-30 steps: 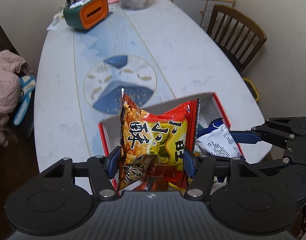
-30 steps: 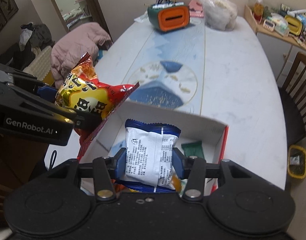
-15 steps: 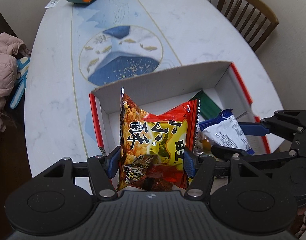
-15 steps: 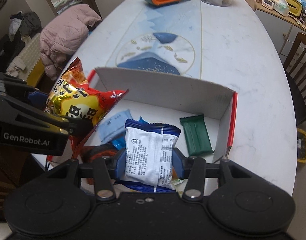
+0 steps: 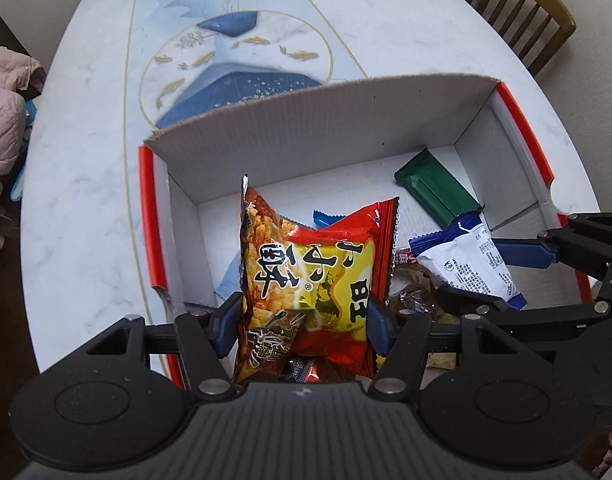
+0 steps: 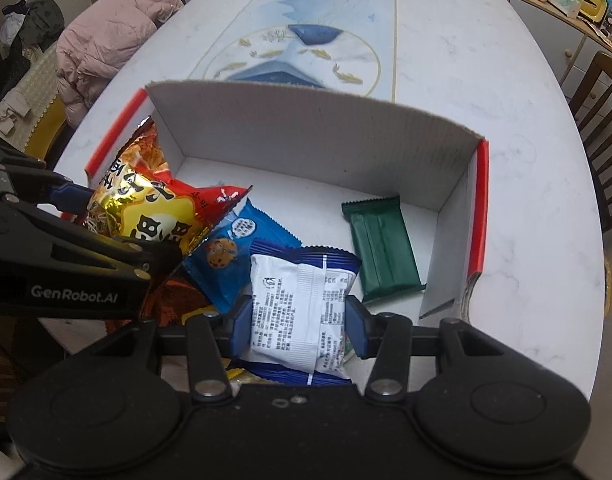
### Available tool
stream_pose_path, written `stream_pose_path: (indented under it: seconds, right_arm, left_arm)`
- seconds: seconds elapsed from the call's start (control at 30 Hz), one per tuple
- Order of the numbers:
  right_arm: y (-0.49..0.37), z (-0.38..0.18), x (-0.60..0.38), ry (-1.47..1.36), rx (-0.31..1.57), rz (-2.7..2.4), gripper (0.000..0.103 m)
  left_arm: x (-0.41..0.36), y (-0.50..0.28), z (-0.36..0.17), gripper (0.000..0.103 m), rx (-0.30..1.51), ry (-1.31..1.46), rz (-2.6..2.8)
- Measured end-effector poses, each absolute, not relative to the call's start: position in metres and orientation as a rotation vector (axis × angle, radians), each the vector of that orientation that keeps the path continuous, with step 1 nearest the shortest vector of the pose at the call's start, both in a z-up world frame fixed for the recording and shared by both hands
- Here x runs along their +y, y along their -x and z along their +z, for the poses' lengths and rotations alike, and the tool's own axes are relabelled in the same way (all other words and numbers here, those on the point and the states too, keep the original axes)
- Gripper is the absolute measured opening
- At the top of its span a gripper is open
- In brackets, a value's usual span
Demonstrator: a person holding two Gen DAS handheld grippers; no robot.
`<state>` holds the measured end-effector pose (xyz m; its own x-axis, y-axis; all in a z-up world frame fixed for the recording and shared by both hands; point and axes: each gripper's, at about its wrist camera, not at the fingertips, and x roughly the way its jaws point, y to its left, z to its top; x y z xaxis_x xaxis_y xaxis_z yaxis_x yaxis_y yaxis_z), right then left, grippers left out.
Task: Organize snacks
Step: 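Open both tools to drop the chip bag and wrapped snack in the box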
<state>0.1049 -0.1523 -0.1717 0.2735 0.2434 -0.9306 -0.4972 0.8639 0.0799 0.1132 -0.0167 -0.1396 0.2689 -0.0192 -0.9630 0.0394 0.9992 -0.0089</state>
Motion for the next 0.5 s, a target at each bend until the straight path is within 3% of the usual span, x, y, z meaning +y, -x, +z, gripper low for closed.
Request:
stream_pose_path:
  seconds: [0.5]
  right_arm:
    - [-0.101, -0.181, -0.156, 0.273, 1.197, 0.487, 0.048]
  left_arm:
    - [-0.022, -0.108, -0.149, 0.063, 1.253, -0.032, -0.043]
